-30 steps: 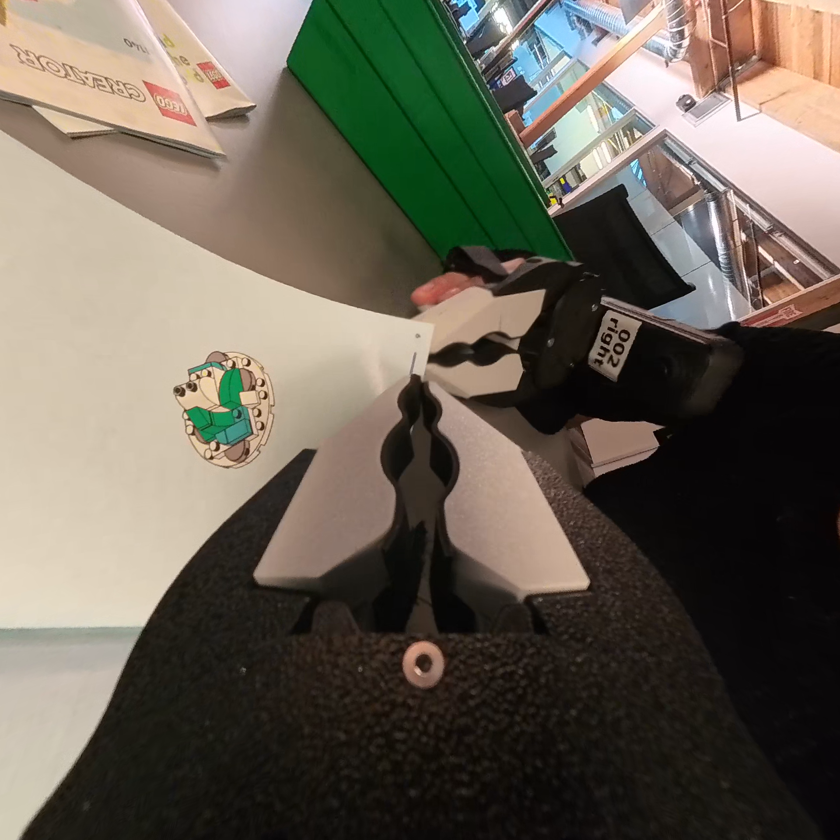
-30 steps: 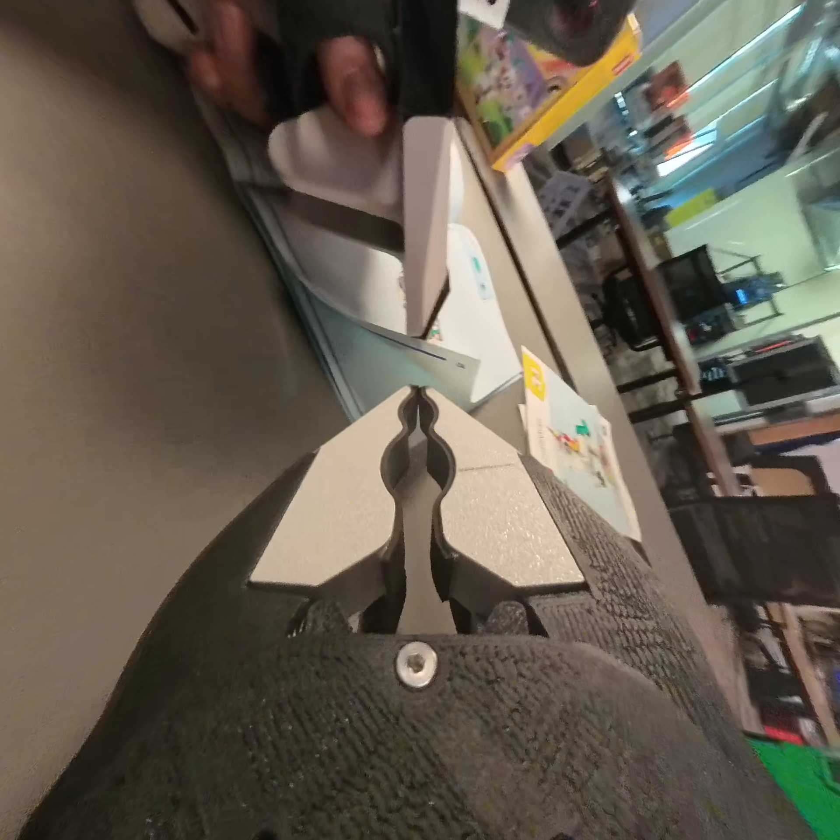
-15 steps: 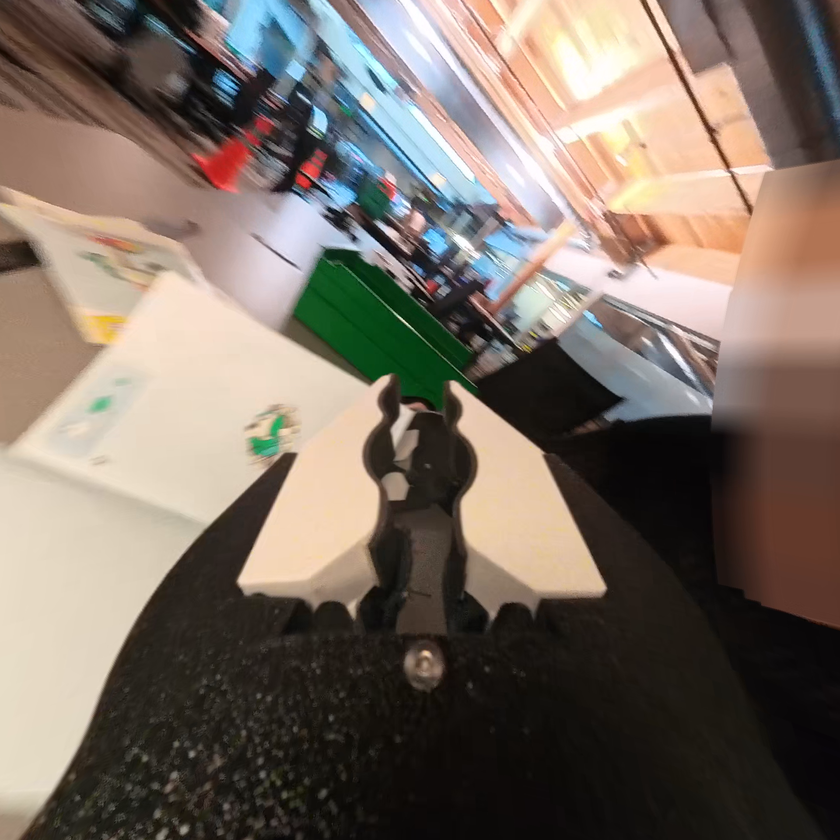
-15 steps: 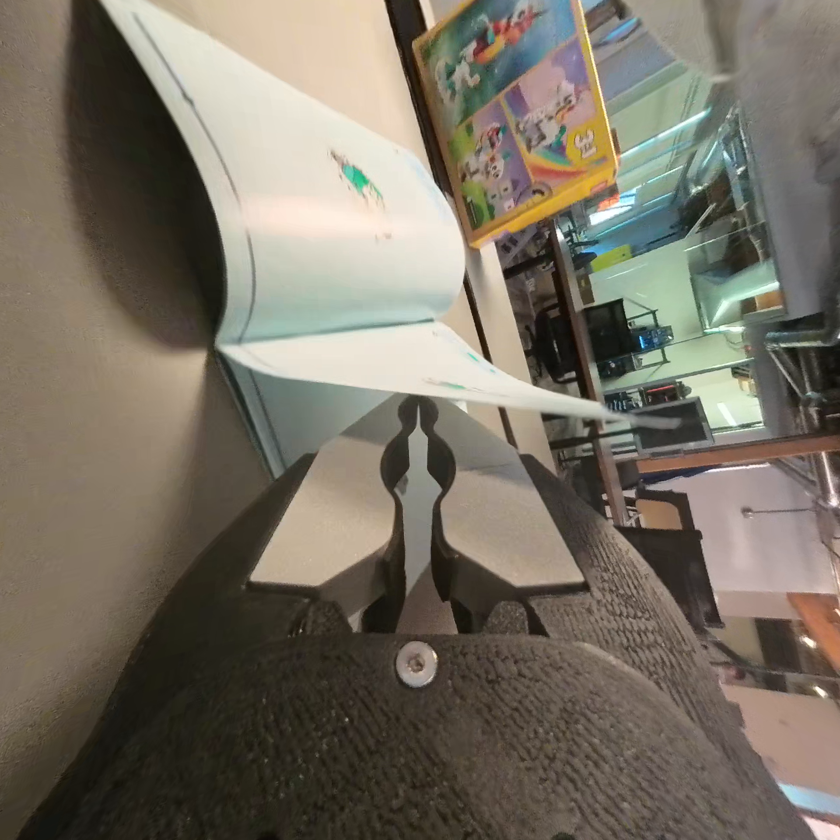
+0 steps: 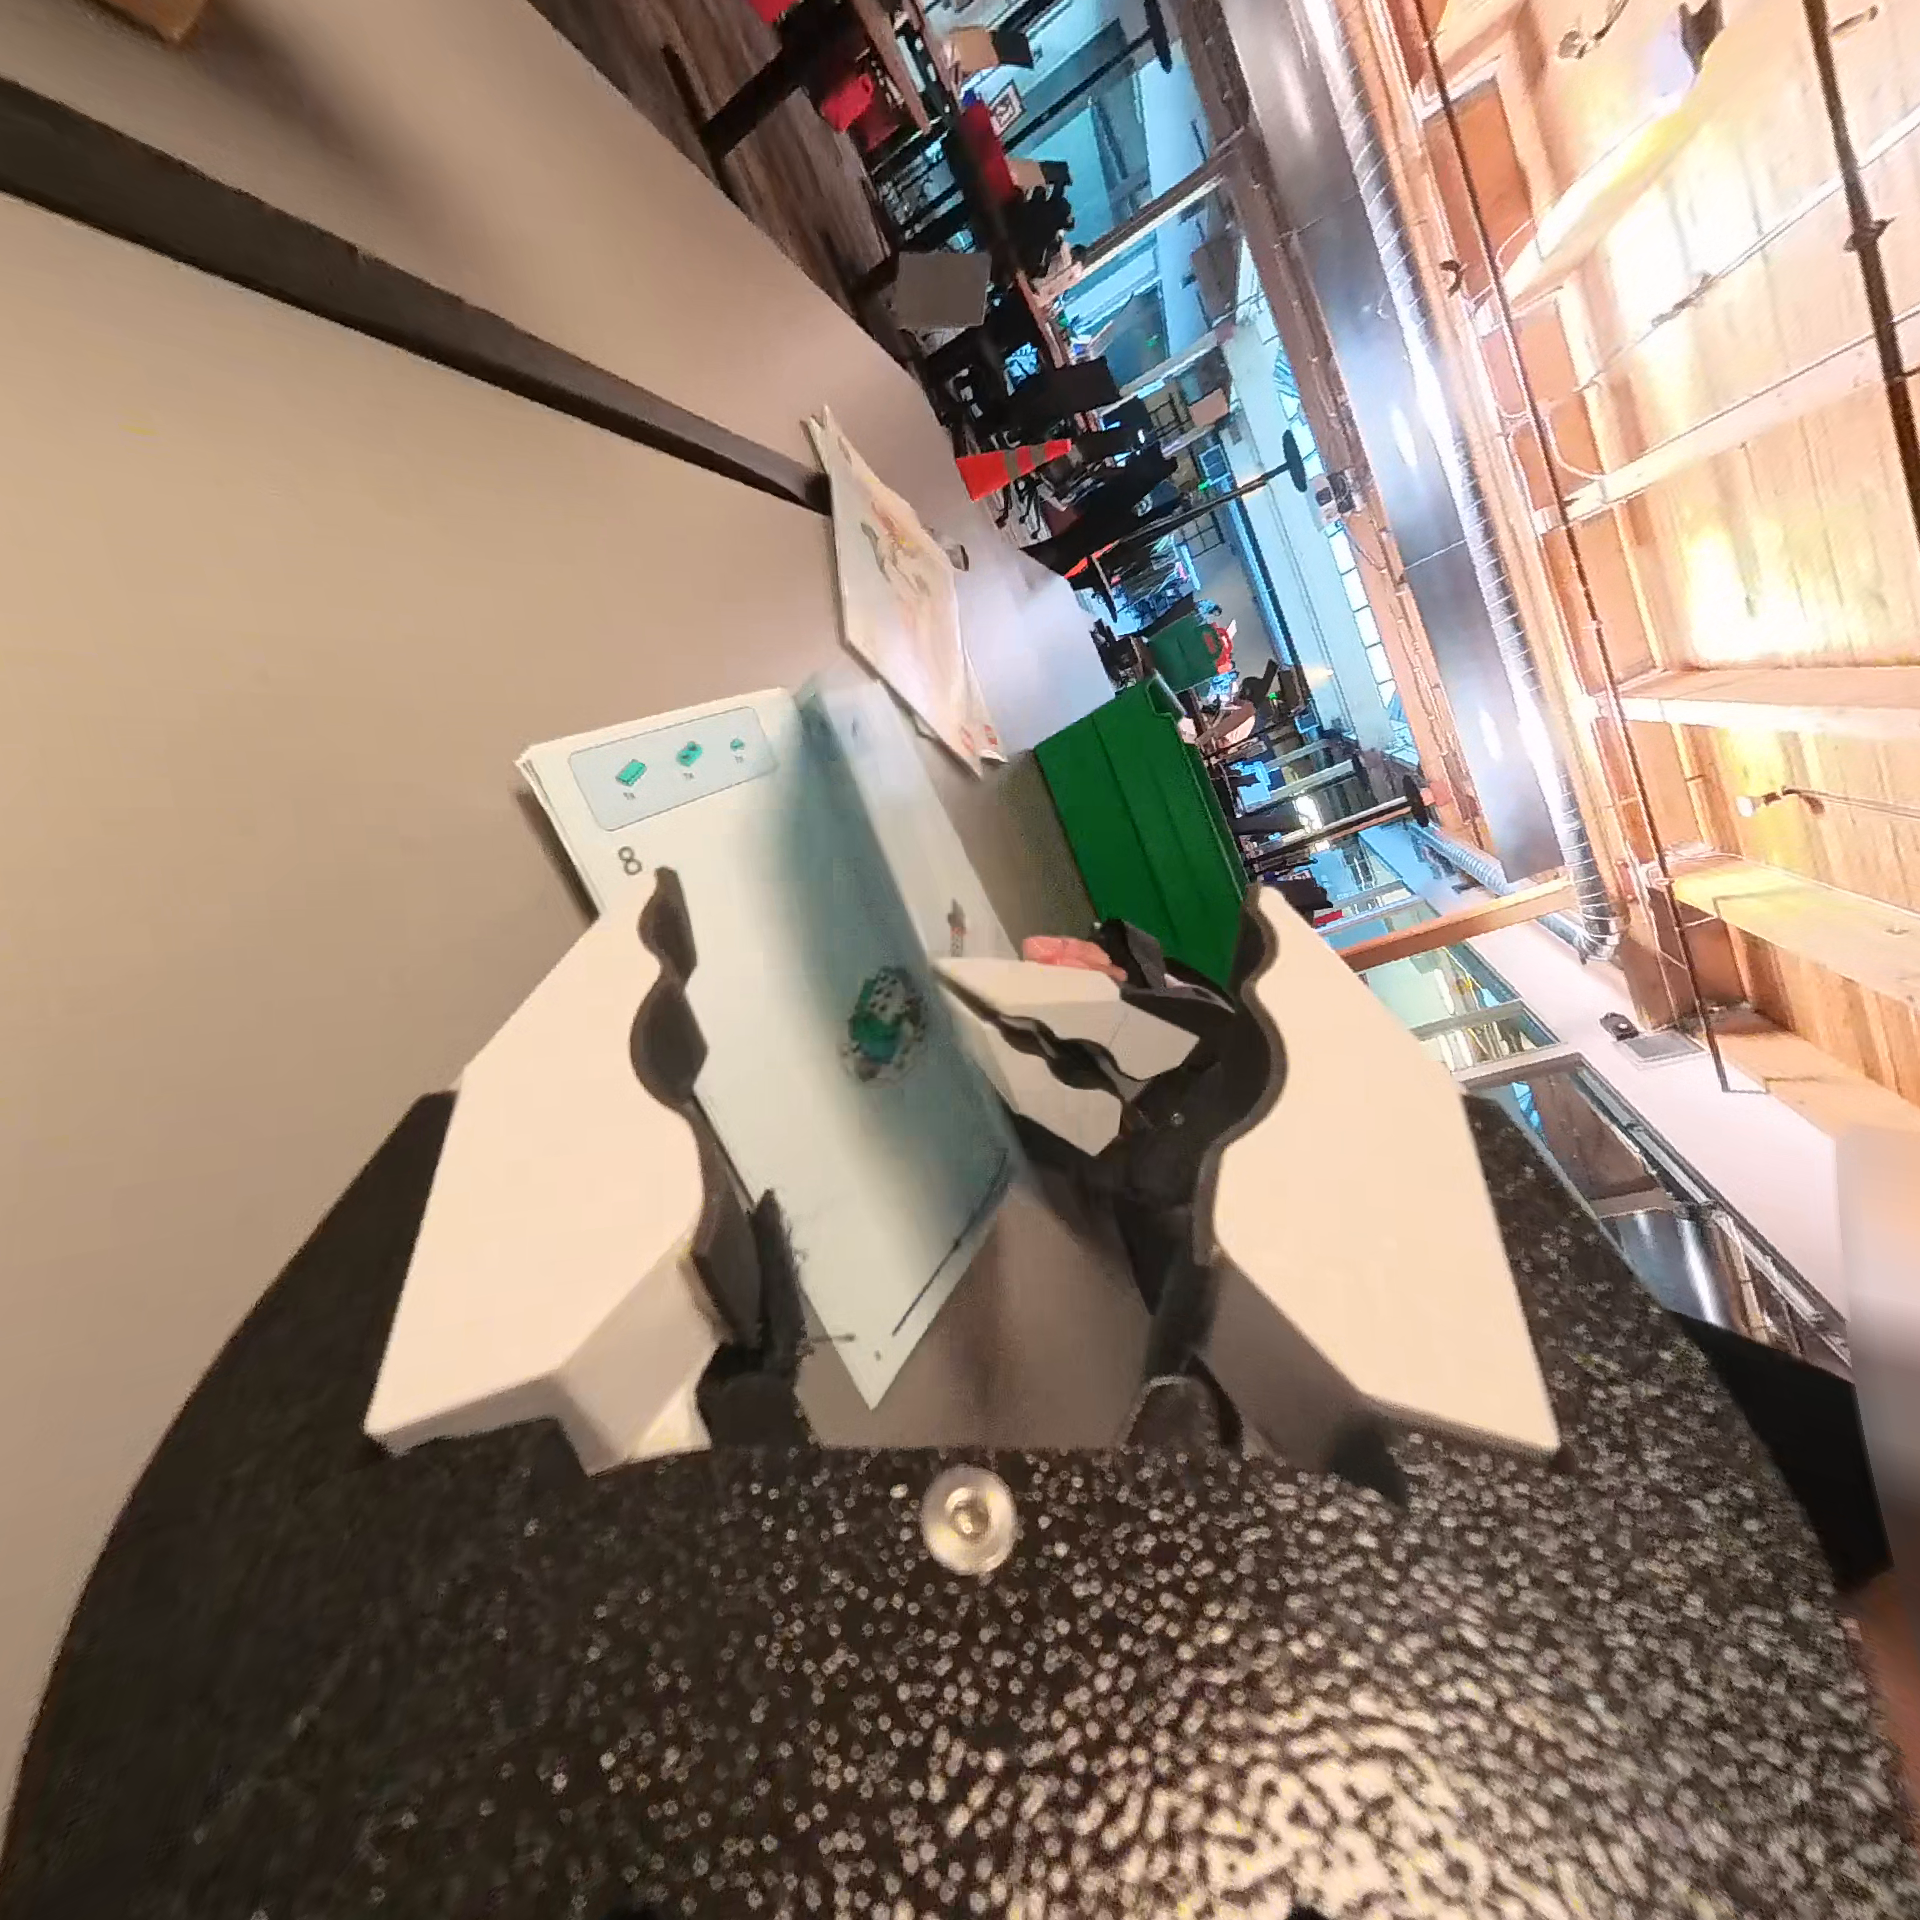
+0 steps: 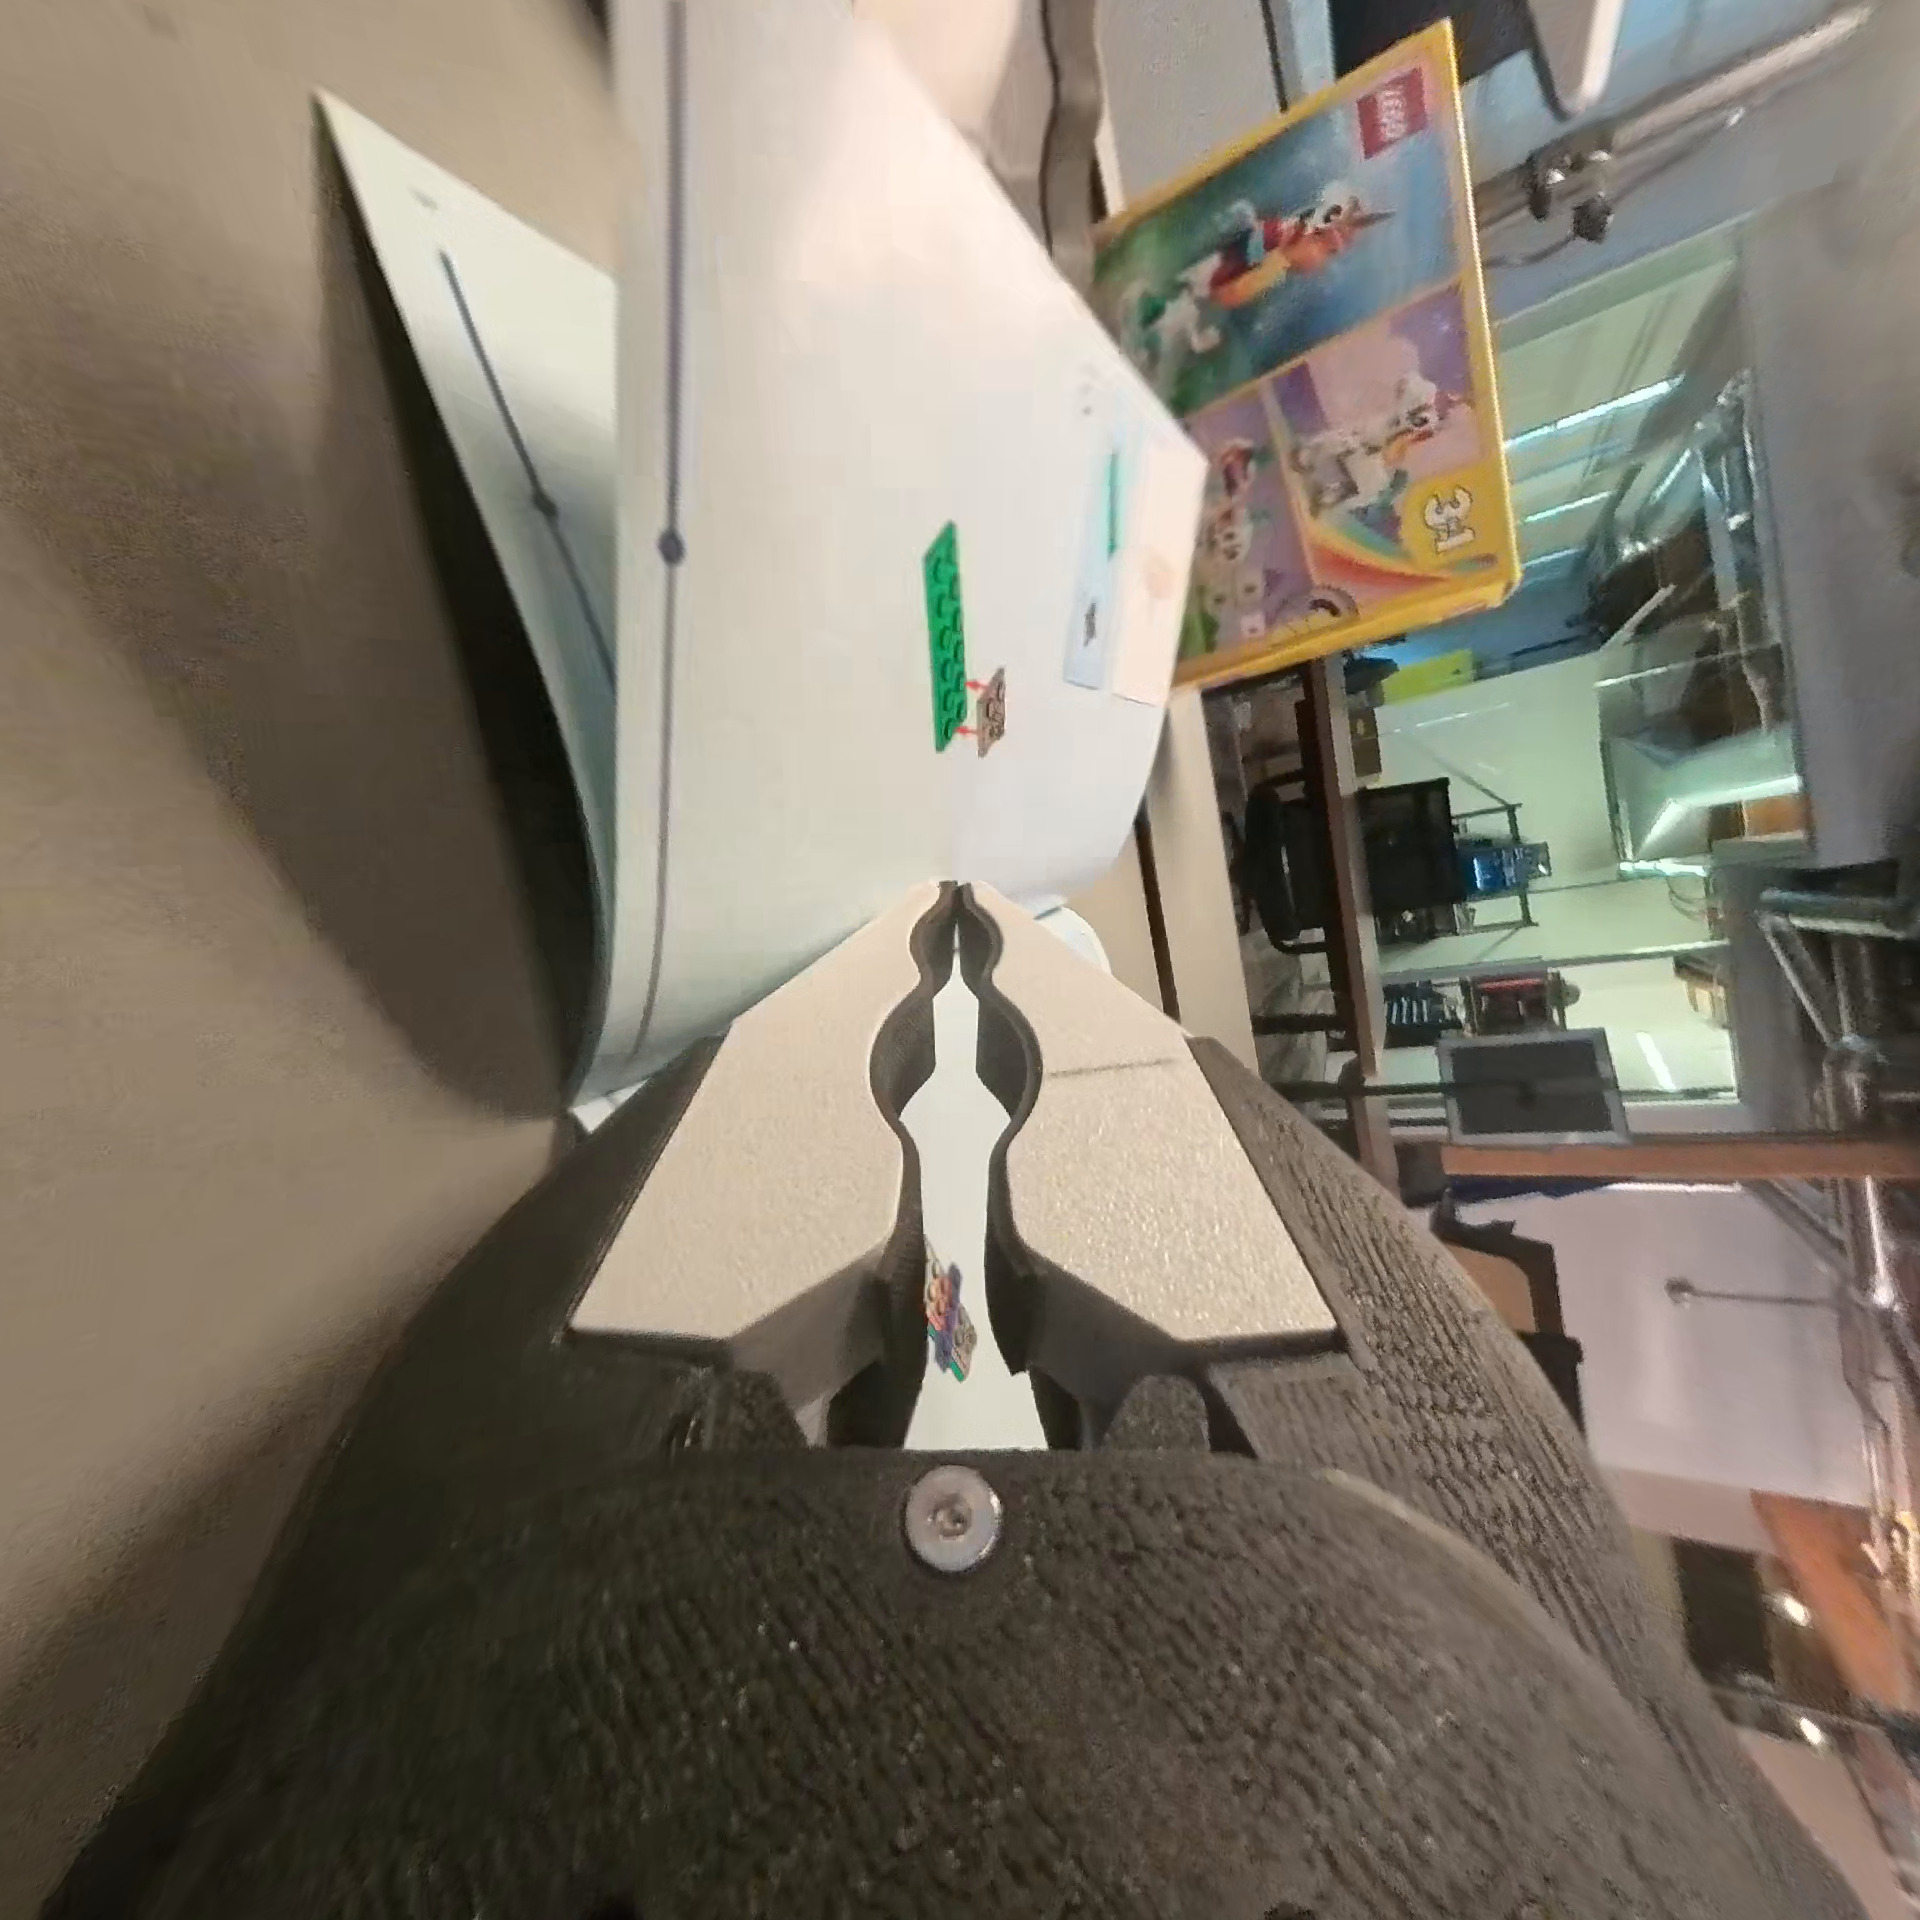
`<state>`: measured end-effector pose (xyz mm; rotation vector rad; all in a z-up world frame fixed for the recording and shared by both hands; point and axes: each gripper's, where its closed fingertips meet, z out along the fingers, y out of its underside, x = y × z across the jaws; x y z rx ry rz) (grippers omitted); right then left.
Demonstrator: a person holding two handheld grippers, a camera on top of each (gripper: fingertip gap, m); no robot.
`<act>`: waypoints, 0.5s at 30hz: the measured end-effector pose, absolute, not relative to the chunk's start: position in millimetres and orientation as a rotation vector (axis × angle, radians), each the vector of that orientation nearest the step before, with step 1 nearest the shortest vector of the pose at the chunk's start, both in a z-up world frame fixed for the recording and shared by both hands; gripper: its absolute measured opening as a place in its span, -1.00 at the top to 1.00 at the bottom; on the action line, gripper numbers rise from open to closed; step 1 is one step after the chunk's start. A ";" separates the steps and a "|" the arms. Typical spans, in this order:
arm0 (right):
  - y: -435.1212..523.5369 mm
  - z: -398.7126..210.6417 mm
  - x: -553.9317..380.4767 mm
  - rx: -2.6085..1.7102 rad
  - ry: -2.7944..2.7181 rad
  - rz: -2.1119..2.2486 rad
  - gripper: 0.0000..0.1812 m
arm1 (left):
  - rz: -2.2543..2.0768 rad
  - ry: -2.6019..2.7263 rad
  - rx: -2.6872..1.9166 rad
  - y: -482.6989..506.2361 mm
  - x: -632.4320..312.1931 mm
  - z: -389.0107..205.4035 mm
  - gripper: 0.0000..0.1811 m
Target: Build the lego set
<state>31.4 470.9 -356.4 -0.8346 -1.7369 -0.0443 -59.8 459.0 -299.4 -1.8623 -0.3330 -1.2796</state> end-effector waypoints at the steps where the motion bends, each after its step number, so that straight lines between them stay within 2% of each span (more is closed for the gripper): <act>1: 469.4 -358.0 31.1 -0.824 -1.750 -0.040 1.00 | -1.281 -0.335 -1.865 459.6 -59.0 -299.5 -0.12; 8: 458.8 -369.4 29.6 -0.774 -1.836 0.006 1.00 | -1.177 -0.328 -1.908 466.2 -60.8 -302.8 -0.11; 15: 460.1 -367.2 29.3 -0.787 -1.813 0.010 1.00 | -1.115 -0.324 -1.929 469.6 -60.4 -300.8 0.00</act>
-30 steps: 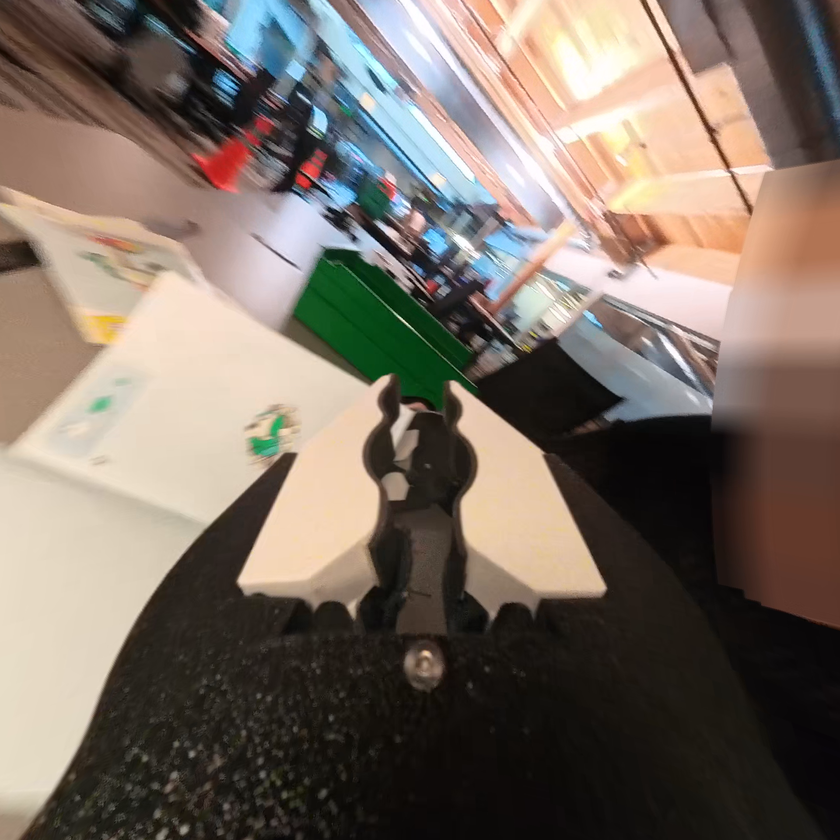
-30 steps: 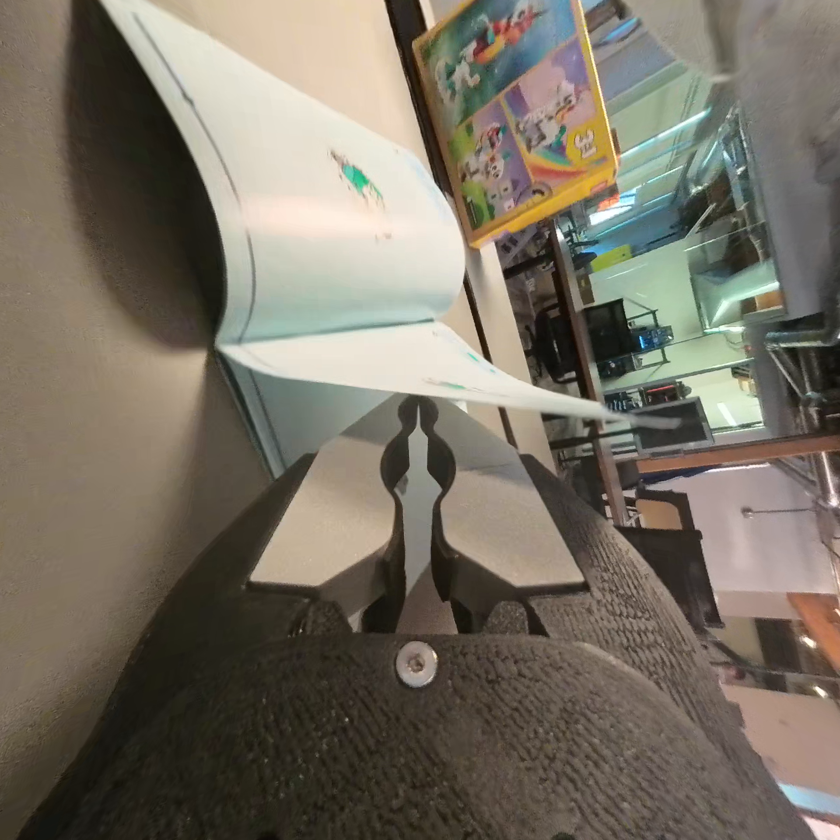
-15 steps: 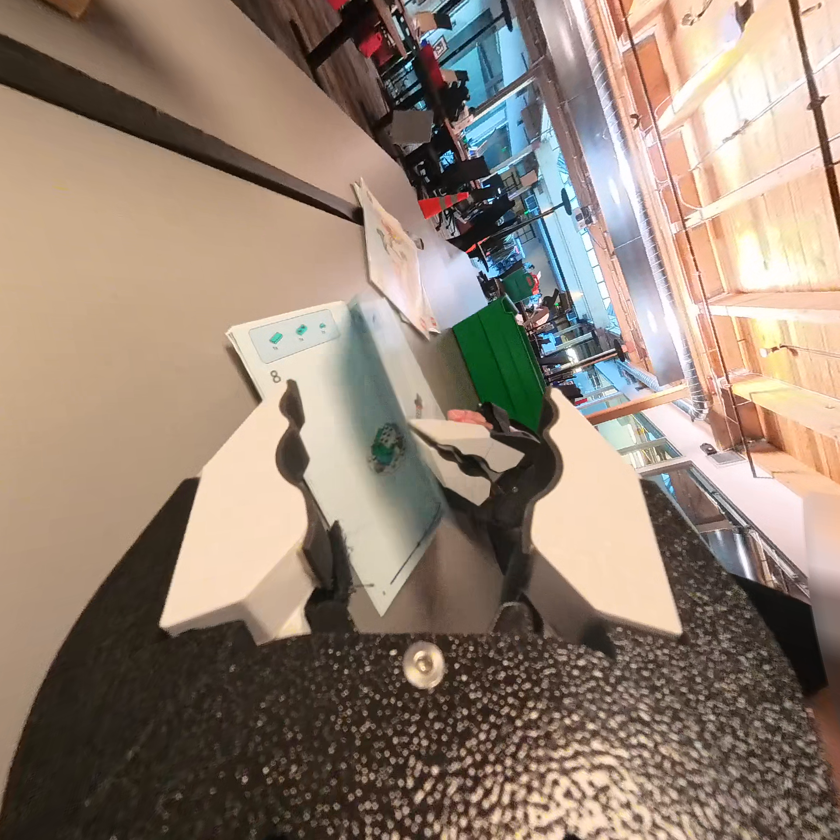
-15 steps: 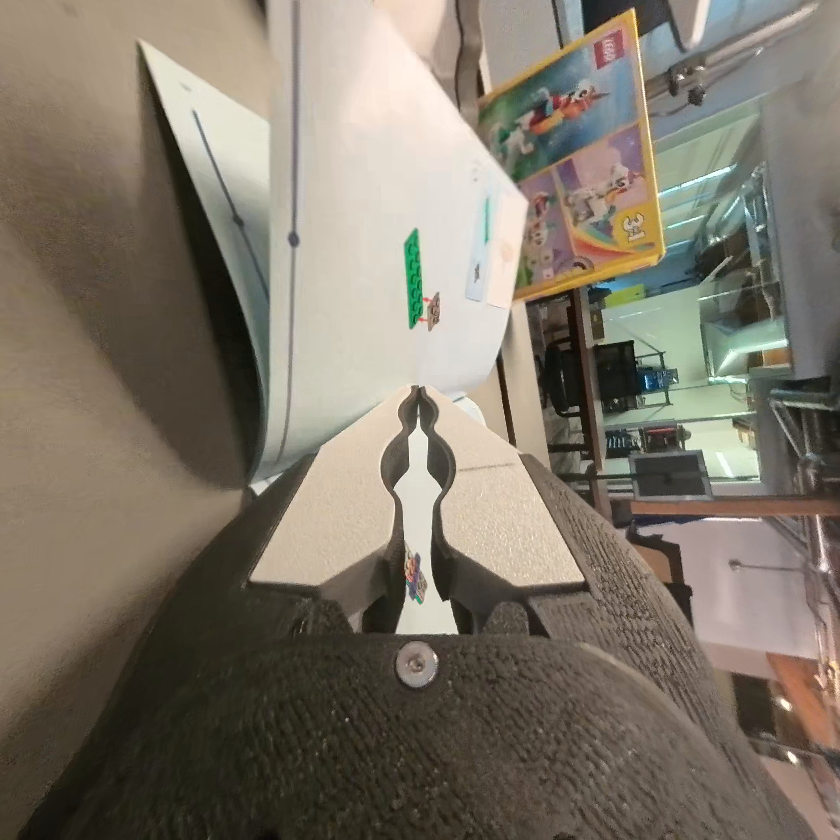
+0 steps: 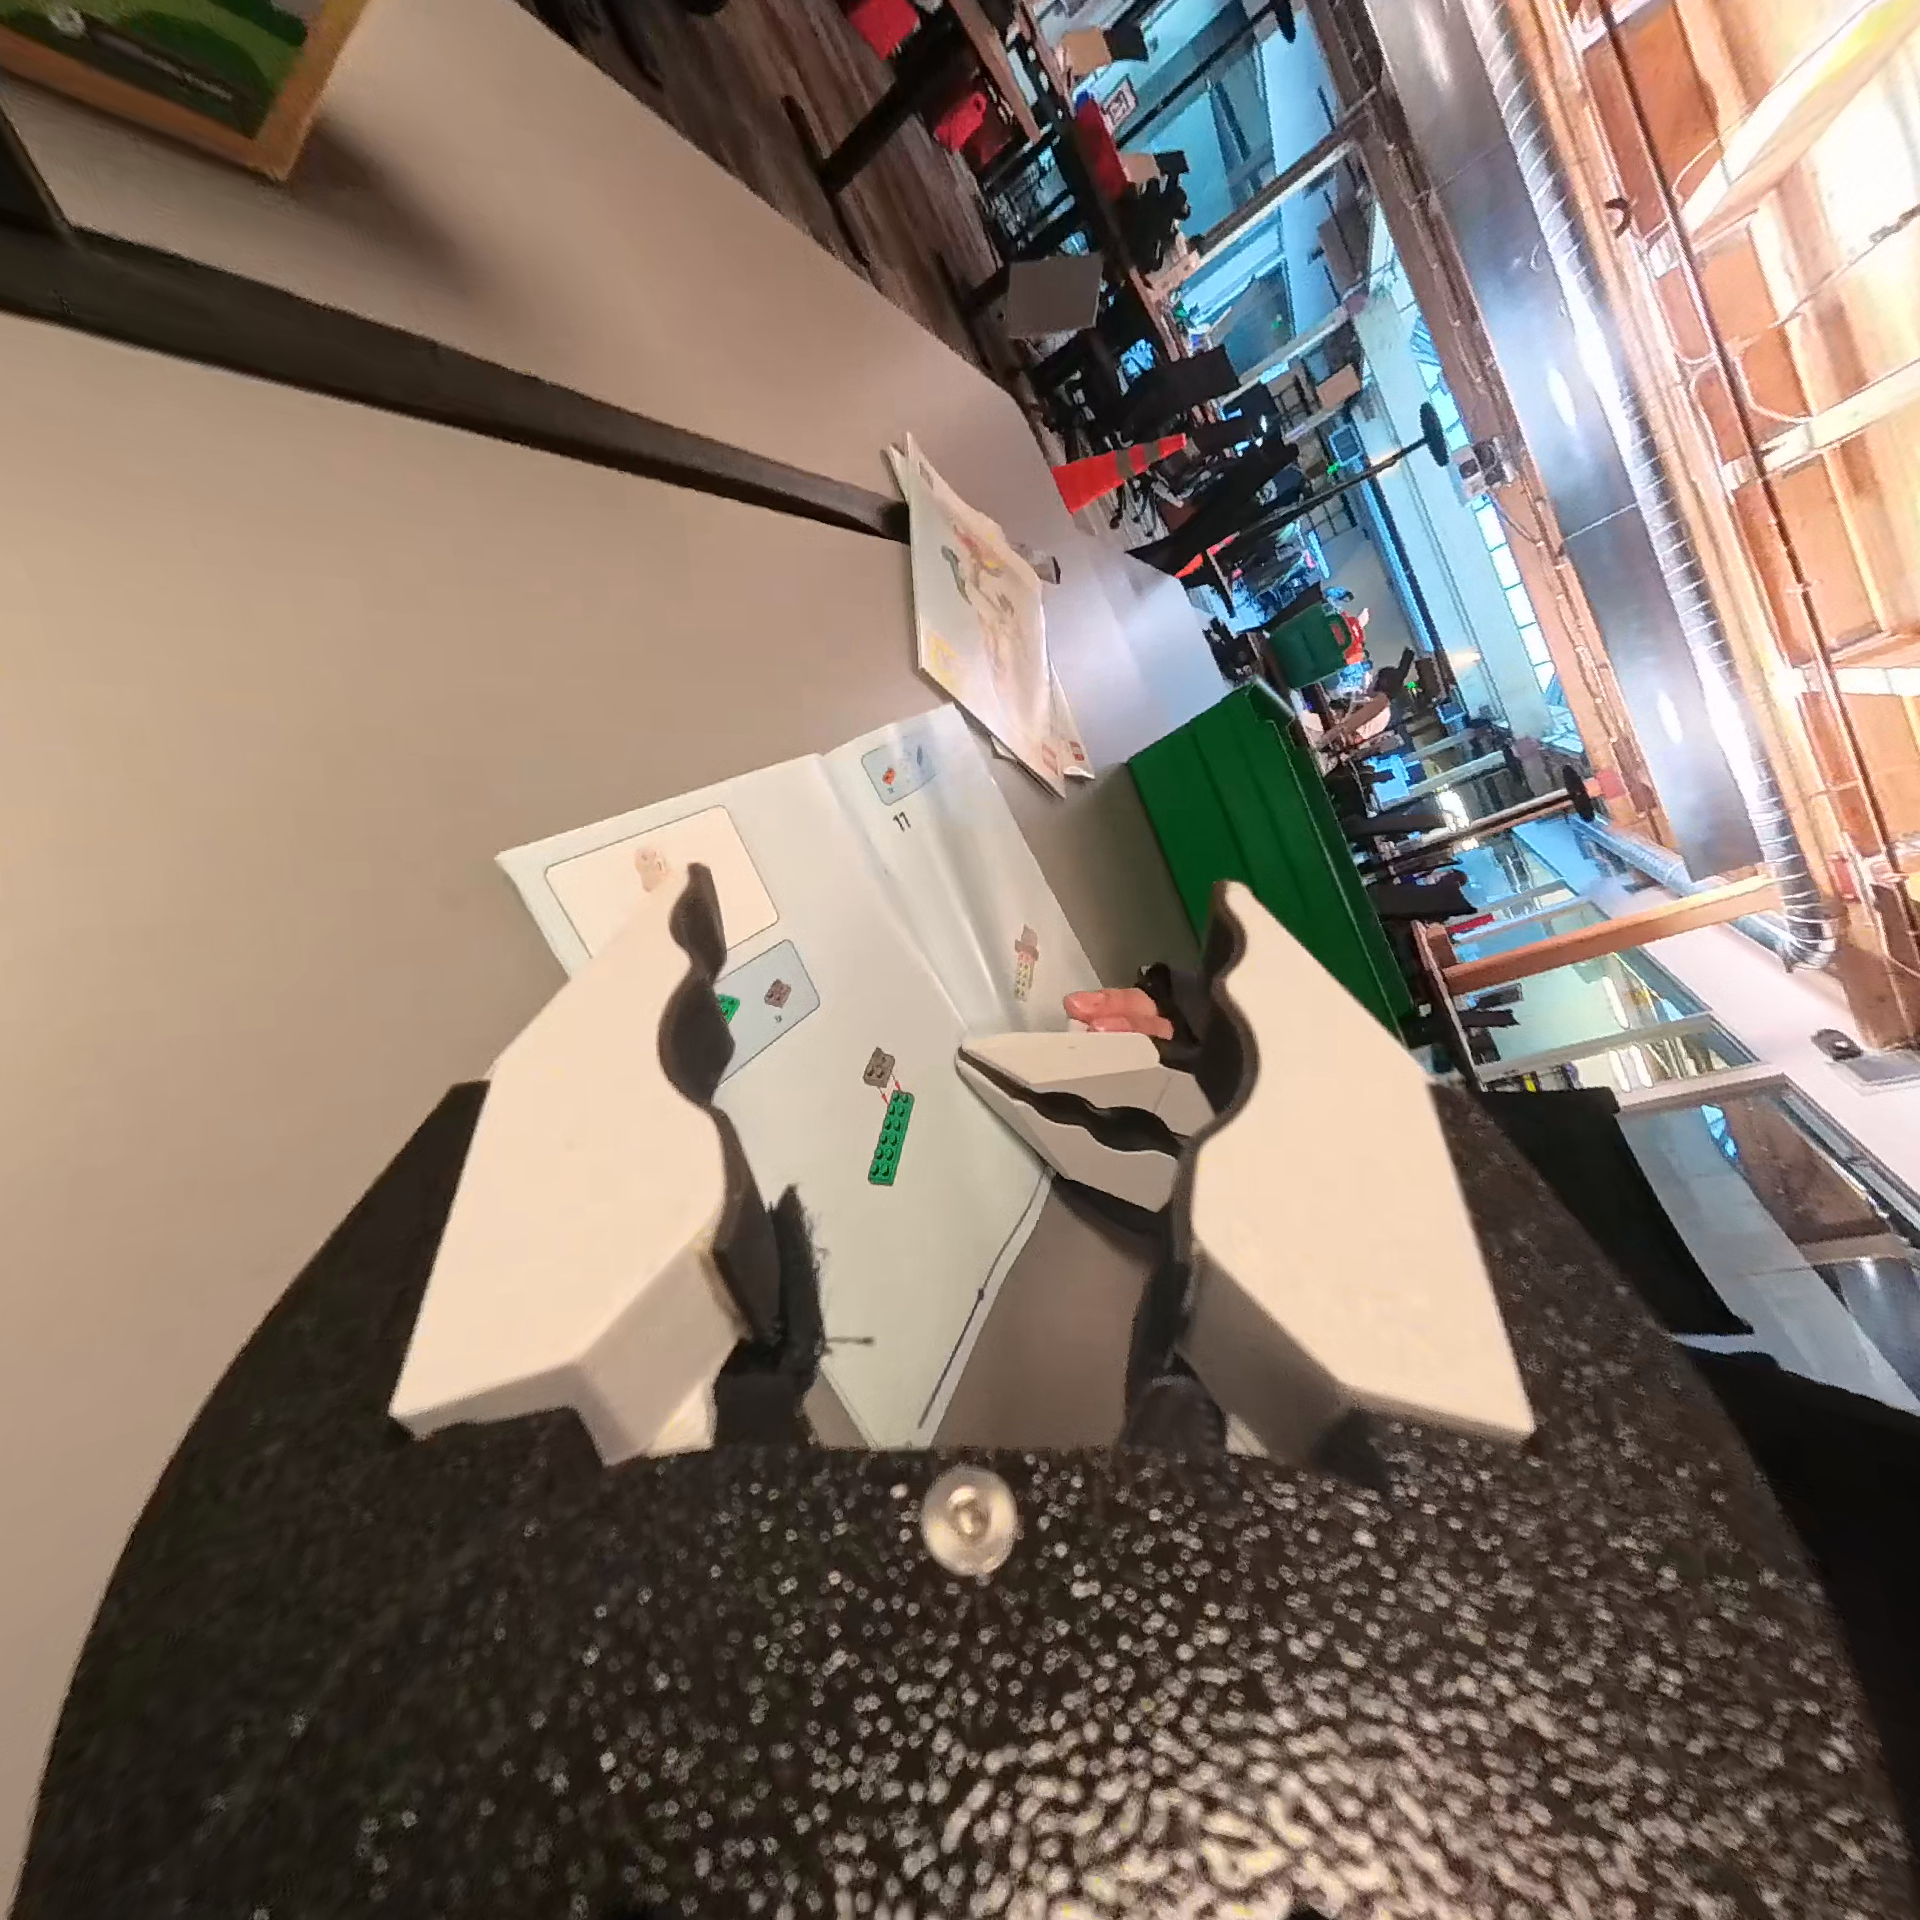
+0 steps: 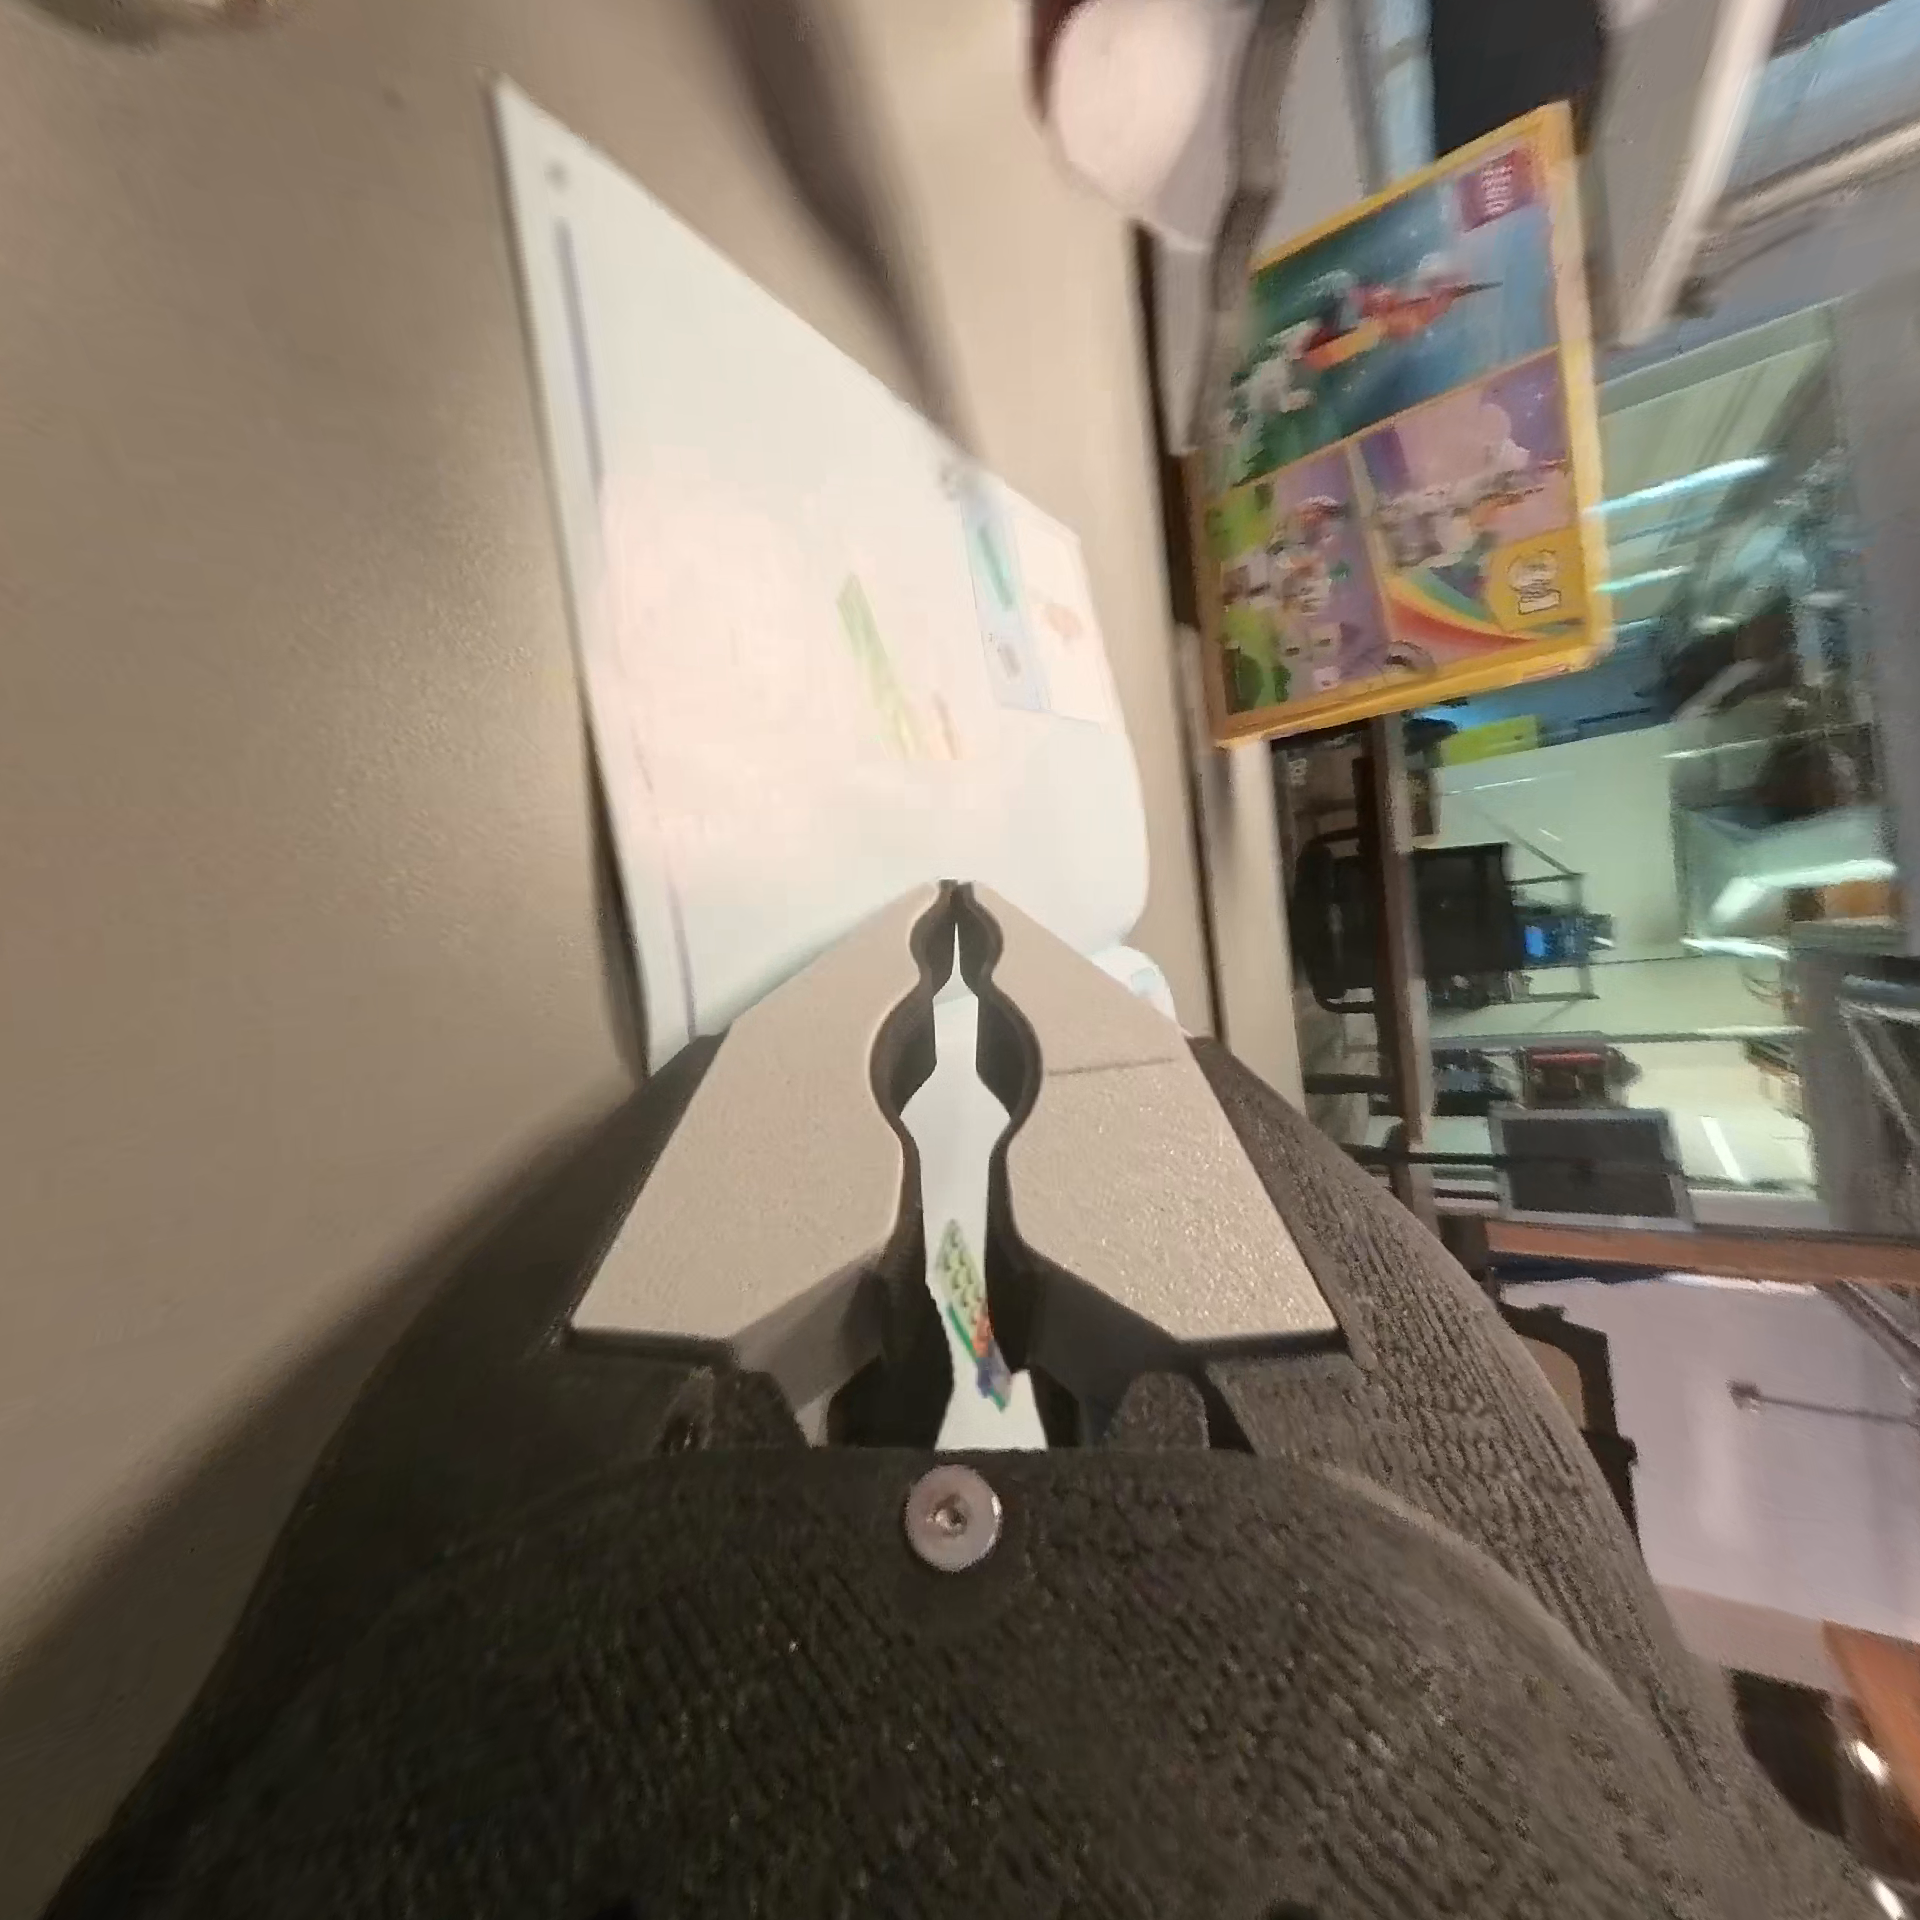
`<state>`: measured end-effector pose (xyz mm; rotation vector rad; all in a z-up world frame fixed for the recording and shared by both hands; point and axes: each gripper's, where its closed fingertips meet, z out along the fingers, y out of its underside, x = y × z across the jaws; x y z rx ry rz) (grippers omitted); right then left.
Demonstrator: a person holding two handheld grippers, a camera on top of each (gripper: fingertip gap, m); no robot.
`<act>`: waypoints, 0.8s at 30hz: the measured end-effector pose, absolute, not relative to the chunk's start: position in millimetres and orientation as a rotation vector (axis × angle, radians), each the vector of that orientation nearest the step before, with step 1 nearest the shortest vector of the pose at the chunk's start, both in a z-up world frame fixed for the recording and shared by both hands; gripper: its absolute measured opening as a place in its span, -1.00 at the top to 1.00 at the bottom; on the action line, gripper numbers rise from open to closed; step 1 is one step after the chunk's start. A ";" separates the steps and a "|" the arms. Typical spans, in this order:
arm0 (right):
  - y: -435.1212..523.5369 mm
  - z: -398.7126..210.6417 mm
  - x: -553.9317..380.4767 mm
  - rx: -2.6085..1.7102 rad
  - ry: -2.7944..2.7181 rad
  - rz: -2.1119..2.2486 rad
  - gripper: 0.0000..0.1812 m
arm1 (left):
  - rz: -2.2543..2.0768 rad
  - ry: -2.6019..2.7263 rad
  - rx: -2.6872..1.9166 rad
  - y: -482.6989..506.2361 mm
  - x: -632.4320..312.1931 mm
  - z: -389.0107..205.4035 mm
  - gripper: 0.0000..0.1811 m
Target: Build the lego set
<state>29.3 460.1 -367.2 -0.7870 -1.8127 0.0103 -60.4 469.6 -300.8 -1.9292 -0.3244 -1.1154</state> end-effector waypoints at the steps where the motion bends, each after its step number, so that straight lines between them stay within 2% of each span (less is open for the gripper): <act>1: 461.9 -357.0 29.0 -0.769 -1.744 0.009 1.00 | -1.109 -0.329 -1.921 469.8 -61.5 -298.2 0.00; 4: 476.3 -326.4 34.7 -0.799 -1.555 0.014 1.00 | -1.080 -0.354 -1.905 468.5 -64.9 -293.0 0.00; 8: 496.0 -338.1 42.9 -0.985 -1.537 0.110 1.00 | -1.027 -0.391 -1.928 461.7 -64.6 -300.4 -0.02; 12: 497.3 -327.5 49.1 -1.036 -1.459 0.226 1.00 | -1.036 -0.451 -1.985 450.5 -58.3 -320.3 -0.13; 13: 493.8 -327.0 49.6 -1.028 -1.464 0.246 0.90 | -1.050 -0.452 -1.988 448.8 -55.1 -322.6 -0.14; 16: 478.4 -327.4 51.1 -0.993 -1.502 0.294 0.79 | -1.113 -0.462 -1.970 448.5 -45.7 -324.9 -0.16; 18: 455.1 -331.1 54.8 -0.944 -1.587 0.386 0.57 | -1.124 -0.458 -1.977 448.5 -38.4 -325.6 -0.17; 24: 392.2 -325.8 64.2 -0.852 -1.639 0.515 0.39 | -1.129 -0.396 -1.938 439.9 -28.8 -302.3 -0.15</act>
